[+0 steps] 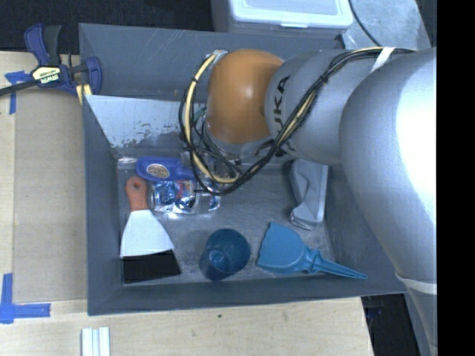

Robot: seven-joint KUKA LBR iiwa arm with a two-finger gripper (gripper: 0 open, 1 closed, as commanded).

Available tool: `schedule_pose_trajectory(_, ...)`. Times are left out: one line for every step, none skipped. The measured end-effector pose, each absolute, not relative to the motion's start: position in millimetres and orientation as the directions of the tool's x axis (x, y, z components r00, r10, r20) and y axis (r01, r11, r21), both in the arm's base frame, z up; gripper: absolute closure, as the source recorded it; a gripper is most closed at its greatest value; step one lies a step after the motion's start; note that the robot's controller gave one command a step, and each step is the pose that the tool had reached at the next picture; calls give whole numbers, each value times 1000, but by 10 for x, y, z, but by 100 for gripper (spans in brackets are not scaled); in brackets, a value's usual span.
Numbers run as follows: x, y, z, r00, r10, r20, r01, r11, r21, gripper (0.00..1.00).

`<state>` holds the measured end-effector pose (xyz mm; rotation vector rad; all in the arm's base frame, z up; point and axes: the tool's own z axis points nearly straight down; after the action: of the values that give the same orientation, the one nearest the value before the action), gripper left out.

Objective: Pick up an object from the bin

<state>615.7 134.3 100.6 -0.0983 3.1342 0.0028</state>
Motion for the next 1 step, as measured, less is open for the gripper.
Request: schedule_pose_trajectory(6275, 1346, 711, -983, -182, -28, -182, 983, -3, 0)
